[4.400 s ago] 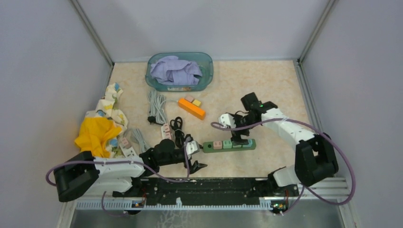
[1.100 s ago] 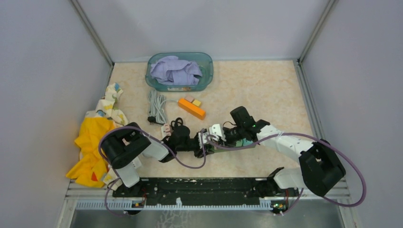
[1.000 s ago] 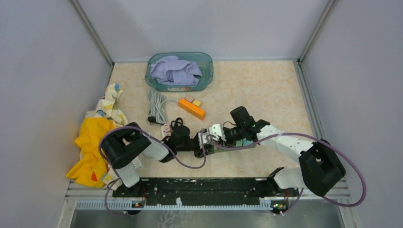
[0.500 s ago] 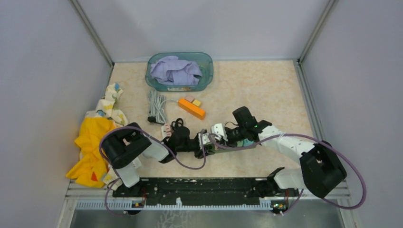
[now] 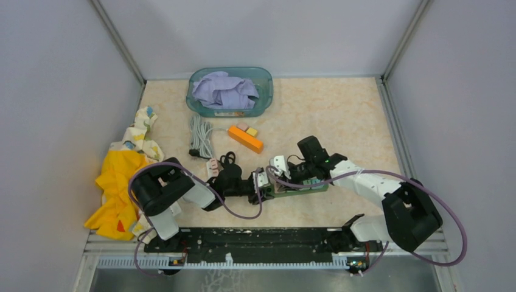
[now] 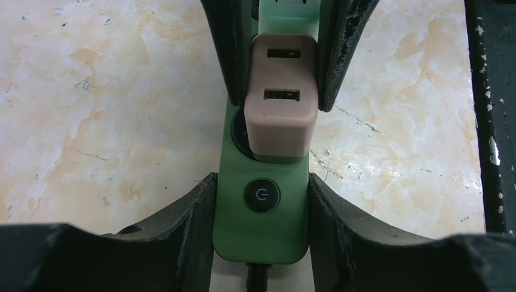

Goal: Pull the plug off the socket

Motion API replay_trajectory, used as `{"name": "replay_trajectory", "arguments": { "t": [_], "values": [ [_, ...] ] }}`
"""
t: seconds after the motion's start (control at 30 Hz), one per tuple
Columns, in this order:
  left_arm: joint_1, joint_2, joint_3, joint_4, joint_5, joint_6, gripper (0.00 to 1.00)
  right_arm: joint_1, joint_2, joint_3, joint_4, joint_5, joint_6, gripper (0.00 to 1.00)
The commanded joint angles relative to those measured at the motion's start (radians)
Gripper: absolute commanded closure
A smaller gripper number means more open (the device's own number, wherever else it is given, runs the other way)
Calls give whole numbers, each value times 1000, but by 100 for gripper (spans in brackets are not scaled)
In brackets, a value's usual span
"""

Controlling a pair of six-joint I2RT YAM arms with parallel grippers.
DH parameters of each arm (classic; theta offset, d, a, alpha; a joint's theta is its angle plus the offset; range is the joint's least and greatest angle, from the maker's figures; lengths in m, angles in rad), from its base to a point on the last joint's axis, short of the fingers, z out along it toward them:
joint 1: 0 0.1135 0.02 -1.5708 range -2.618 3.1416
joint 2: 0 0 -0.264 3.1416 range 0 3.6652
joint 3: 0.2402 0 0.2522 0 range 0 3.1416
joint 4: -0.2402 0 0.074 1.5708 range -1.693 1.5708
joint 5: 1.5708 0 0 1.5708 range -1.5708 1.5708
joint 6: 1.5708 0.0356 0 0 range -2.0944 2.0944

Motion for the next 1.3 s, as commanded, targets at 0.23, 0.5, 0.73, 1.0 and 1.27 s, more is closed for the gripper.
{"name": "replay_trajectory", "arguments": {
  "t": [0.23,0.5,0.73,1.0,1.27],
  "values": [
    [-9,27,-24,24,39,-25,100,96,-12,-2,-66,-46,-111,100],
    [-10,28,-30,33,34,-29,100,35,17,39,-33,33,-61,100],
    [-6,31,-32,38,40,-24,100,24,-25,15,-233,-91,-295,100],
    [-8,26,-51,67,27,-34,100,77,26,68,-20,-4,-10,100],
    [-5,33,-44,66,28,-32,100,-23,-73,-5,-191,-70,-269,100]
  ]
}}
